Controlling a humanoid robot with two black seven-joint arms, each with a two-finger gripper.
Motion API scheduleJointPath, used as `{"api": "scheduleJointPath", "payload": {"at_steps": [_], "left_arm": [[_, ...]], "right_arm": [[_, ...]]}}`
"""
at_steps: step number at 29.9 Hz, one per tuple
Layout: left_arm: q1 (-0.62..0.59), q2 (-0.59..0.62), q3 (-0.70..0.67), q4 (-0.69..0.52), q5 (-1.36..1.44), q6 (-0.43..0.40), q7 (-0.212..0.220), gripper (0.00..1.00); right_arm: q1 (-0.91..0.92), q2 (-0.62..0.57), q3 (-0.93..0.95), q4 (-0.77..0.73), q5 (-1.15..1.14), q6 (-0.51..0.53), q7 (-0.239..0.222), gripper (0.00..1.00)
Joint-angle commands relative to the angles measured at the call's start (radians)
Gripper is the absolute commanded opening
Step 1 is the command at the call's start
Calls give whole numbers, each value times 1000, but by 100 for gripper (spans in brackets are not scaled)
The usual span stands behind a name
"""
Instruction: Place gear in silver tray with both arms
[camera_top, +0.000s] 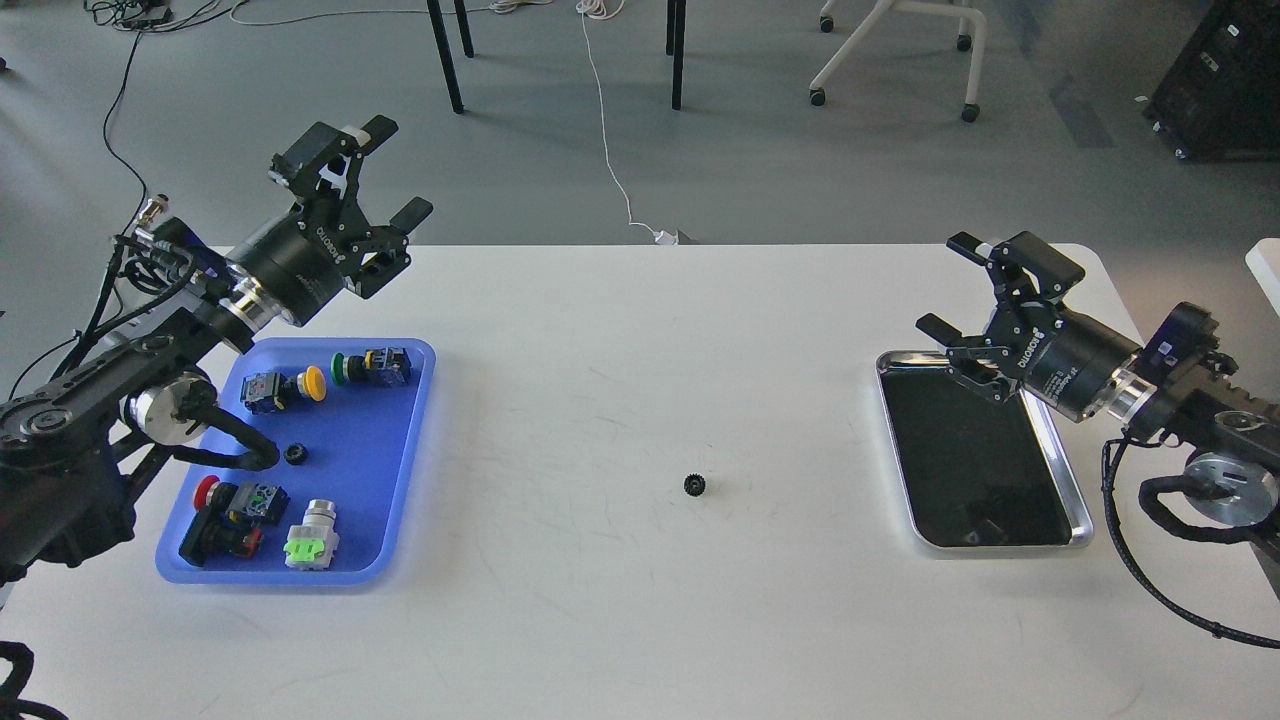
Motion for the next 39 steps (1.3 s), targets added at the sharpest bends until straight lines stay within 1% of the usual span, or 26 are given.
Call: {"api": "scheduleJointPath", "payload": {"at_steps": [1, 4, 6, 10, 14, 19, 21, 27, 29, 31, 35, 39], "left_arm": [[32, 17, -27, -11, -21, 0, 0, 98], [50, 17, -56, -15, -44, 0, 0, 98], [52, 20, -59, -31, -46, 0, 0, 98], [65, 31, -69, -45, -50, 0, 0, 98], [72, 31, -82, -55, -50, 0, 0, 98], [78, 32, -89, -57, -50, 0, 0, 98], [78, 34, -89, -57, -50, 0, 0, 98], [84, 34, -89, -61, -50, 0, 0, 98], [87, 34, -90, -63, -52, 0, 0, 98], [87, 34, -92, -63, -52, 0, 0, 98], [101, 35, -112, -80, -52, 0, 0, 98], [113, 35, -116, -100, -50, 0, 0, 98]], "right_arm": [[187, 0, -199, 9, -72, 0, 0, 99], [319, 17, -337, 13, -156, 0, 0, 99], [400, 61, -417, 13, -236, 0, 0, 99], [520, 127, -562, 15, -374, 0, 0, 99], [595, 210, -687, 13, -481, 0, 0, 99], [672, 351, -877, 9, -590, -146, 0, 99], [701, 405, -946, 9, -598, -183, 0, 99], [738, 525, -1034, 4, -632, -202, 0, 99], [741, 562, -1061, 3, -663, -223, 0, 99], [742, 594, -1089, 1, -693, -268, 0, 97], [742, 637, -1133, 0, -703, -352, 0, 90], [742, 655, -1159, -2, -704, -393, 0, 80]]}}
